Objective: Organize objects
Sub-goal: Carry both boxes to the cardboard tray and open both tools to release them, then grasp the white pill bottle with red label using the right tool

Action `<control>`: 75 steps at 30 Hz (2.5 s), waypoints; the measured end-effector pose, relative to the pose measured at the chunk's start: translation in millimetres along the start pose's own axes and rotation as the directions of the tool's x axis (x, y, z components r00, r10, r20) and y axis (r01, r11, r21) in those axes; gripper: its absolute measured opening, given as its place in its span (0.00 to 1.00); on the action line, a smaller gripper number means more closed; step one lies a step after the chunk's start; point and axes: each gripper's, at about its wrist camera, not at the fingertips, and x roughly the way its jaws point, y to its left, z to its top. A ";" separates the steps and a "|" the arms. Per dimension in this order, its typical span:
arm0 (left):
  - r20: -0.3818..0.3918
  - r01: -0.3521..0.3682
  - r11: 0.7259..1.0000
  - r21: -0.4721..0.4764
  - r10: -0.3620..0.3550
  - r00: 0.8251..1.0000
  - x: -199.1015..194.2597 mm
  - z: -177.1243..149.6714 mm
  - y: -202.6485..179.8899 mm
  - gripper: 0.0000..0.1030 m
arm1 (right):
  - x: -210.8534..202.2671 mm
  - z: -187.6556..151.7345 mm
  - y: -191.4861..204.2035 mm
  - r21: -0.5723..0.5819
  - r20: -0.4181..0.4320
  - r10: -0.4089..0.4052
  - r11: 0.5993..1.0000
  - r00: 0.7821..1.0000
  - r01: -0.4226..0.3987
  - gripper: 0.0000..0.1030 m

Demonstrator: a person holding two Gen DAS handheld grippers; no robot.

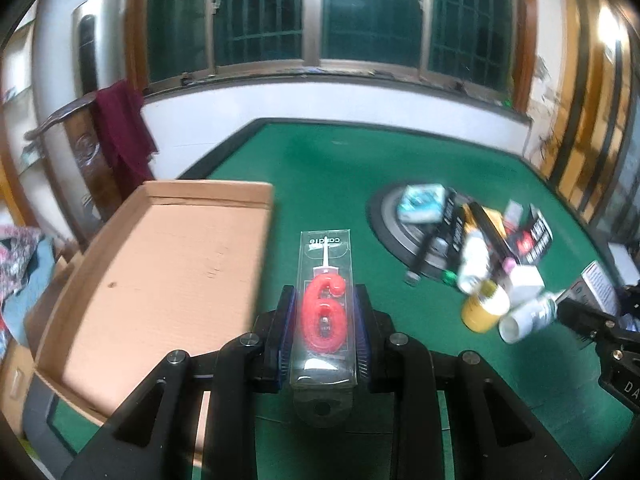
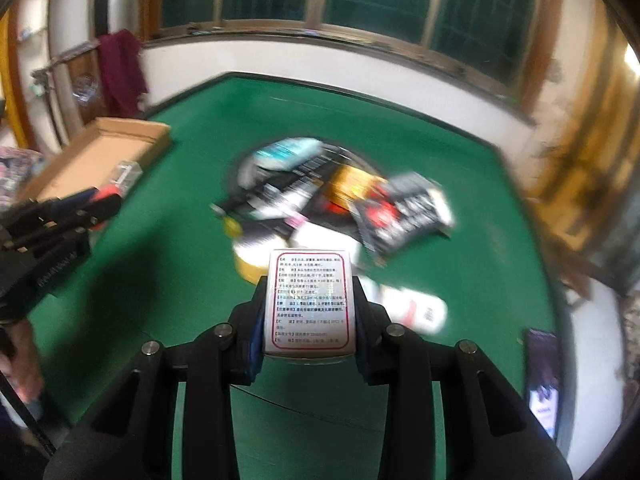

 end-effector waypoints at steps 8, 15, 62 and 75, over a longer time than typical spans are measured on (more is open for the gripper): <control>-0.008 -0.077 0.993 -0.088 0.076 0.997 -7.0 20.1 79.6 0.23 | 13.0 57.9 62.0 -0.046 -0.044 0.217 0.975 0.975 -0.219 0.32; -0.090 -0.141 0.981 -0.137 0.129 0.988 20.5 30.8 137.8 0.23 | 52.4 109.2 133.2 -0.072 -0.116 0.342 0.933 0.932 -0.352 0.32; -0.168 0.180 0.982 -0.065 -0.188 0.968 29.5 32.1 20.2 0.30 | 73.6 80.7 36.9 0.294 -0.016 0.586 0.777 0.810 -0.556 0.49; -0.325 0.216 0.954 0.206 -0.142 0.935 112.7 56.4 -97.0 0.30 | 59.7 -3.2 -172.1 0.454 0.138 0.336 0.815 0.932 -0.361 0.57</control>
